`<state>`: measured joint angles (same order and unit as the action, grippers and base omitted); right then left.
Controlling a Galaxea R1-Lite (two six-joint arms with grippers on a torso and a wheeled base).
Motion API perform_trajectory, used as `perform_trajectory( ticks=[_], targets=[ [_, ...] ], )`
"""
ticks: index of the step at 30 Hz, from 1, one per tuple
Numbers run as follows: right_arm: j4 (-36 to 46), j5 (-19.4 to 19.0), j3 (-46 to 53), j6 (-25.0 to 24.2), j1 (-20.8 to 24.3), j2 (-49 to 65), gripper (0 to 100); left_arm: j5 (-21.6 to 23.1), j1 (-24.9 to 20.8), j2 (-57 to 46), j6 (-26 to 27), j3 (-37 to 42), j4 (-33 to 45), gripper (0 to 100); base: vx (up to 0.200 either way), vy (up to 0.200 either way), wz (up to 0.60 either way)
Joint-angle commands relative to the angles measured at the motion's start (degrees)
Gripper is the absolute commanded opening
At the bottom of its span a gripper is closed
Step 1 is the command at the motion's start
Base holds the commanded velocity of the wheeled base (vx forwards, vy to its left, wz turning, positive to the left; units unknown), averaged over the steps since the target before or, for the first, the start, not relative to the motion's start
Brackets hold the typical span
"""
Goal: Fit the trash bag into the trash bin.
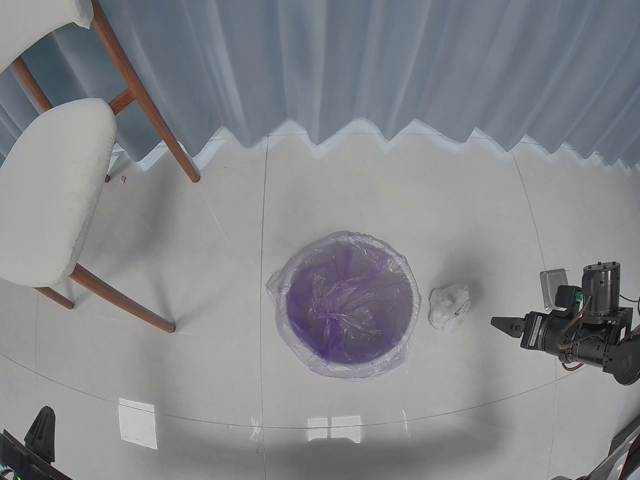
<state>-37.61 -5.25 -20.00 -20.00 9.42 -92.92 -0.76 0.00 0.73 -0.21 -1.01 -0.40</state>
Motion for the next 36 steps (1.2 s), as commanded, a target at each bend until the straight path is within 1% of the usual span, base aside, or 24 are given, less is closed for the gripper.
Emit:
perform_trajectory(
  ticks=[1,3,7,20,28,36],
  targets=[
    [-2.91,-0.72,-0.56,0.14,-0.55,-5.26,100,0.58,-0.09,-0.64,-0.32,0.75,0.67,0,0.000,0.000,0.00],
    [-5.28,-0.99,-1.26,0.23,-0.81,-8.25,100,0.67,-0.09,-0.64,-0.32,0.75,0.58,0,0.000,0.000,0.00],
    [-6.86,-0.99,-3.02,0.32,-0.72,-11.85,100,0.67,-0.09,-0.64,-0.32,0.75,0.58,0,0.000,0.000,0.00],
    [-7.30,-0.81,-12.16,0.49,-0.81,-21.52,100,0.67,-0.09,-0.64,-0.41,0.75,0.49,0,0.000,0.000,0.00],
    [-14.60,-0.63,-12.60,0.67,-1.78,-28.64,100,0.67,0.00,-0.64,-0.50,0.75,0.40,0,0.000,0.000,0.00],
    [-17.68,-0.55,-15.33,0.67,-2.66,-34.35,100,0.67,0.00,-0.64,-0.58,0.84,0.31,0,0.000,0.000,0.00]
  ],
)
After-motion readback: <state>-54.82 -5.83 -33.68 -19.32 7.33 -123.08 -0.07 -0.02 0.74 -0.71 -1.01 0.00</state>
